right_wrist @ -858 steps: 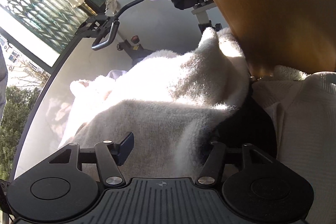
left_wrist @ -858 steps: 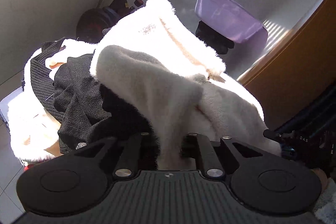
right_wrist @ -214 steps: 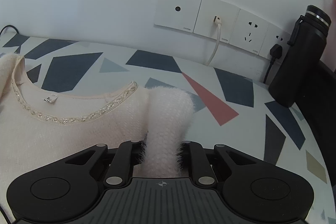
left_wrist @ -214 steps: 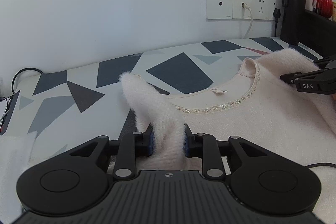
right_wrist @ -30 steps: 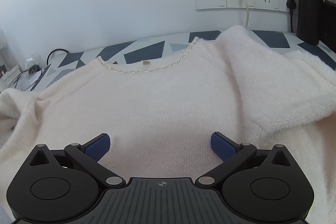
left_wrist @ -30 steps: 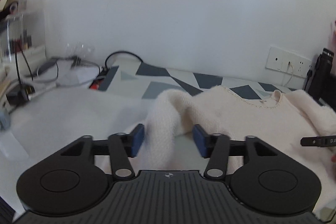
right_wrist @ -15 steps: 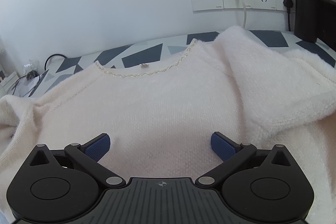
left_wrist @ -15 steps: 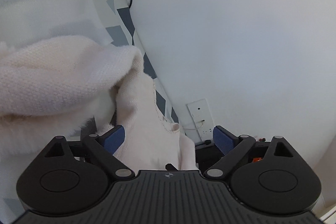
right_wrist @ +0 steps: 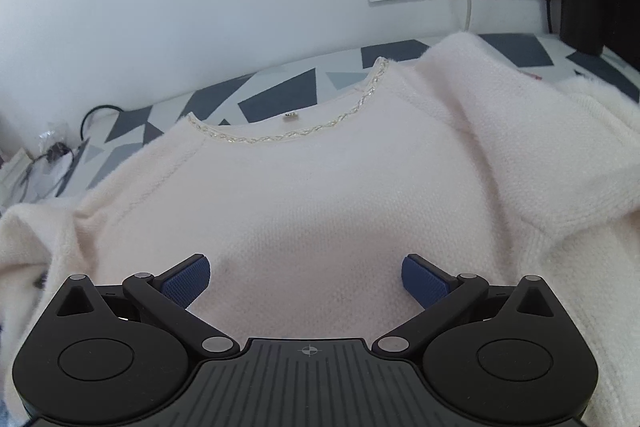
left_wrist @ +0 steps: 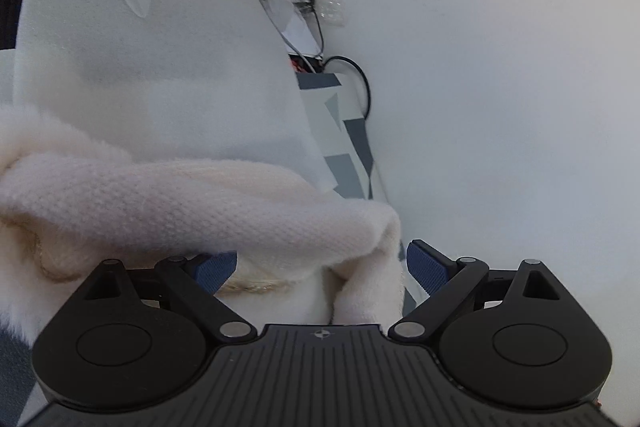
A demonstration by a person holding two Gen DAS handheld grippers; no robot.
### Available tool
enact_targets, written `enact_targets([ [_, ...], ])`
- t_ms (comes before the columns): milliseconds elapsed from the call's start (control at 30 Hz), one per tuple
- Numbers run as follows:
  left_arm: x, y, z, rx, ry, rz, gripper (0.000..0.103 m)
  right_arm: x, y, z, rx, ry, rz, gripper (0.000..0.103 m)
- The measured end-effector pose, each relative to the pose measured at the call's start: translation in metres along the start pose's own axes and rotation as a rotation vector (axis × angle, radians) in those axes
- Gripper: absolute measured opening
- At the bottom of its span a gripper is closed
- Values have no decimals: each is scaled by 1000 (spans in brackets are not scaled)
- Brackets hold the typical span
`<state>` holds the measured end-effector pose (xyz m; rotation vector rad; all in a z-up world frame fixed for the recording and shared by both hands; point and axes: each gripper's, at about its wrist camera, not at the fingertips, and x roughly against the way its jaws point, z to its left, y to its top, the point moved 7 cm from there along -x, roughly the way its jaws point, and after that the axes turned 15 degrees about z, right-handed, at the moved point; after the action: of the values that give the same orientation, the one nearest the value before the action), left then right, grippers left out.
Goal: Fold clothes
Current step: 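Lift the sleeve with the left gripper and pull it outward from the body, then lay the held sleeve across the sweater body and open the left gripper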
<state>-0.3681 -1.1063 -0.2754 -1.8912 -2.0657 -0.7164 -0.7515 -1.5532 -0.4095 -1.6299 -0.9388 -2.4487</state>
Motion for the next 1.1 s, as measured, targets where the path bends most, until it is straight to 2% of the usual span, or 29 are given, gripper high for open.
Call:
enact_targets([
  [133,0,11,7,29,-5,-39,92,-7,2,1,15,-75,18,102],
  [267,-10,20,19,99,-81,-43,91,-10,1,3,18,-104,27,102],
  [333,-13,22,25,115,-71,-44,74,-11,1,4,18,-108,32,102],
  [367,-14,23,28,116,-63,-47,69,-11,1,5,20,-107,35,102],
  [433,-14,25,30,113,-74,-60,40,-12,2,7,25,-101,43,102],
  [533,-10,33,27,86,-93,-99,20,-14,8,10,27,-90,62,102],
  [633,1,46,12,4,-78,-173,15,-13,16,11,6,-69,79,102],
  [700,7,59,-11,-89,-47,-236,12,-11,22,11,-12,-53,82,102],
  [767,8,68,-51,-237,-28,-282,11,-9,28,9,-25,-46,78,102],
  [833,2,64,-109,-435,-50,-286,11,-4,33,6,-40,-54,57,102],
  [900,-21,40,-171,-697,-62,-247,11,2,37,-4,-63,-80,27,102],
  [933,-36,24,-193,-804,-66,-202,11,5,38,-10,-77,-96,15,102],
  [1000,-78,-16,-223,-975,-69,-44,11,12,39,-27,-113,-134,-11,102],
  [1067,-125,-56,-228,-1096,-39,141,11,18,41,-48,-161,-181,-29,102],
  [1100,-148,-74,-222,-1137,0,226,11,20,41,-58,-181,-195,-33,102],
])
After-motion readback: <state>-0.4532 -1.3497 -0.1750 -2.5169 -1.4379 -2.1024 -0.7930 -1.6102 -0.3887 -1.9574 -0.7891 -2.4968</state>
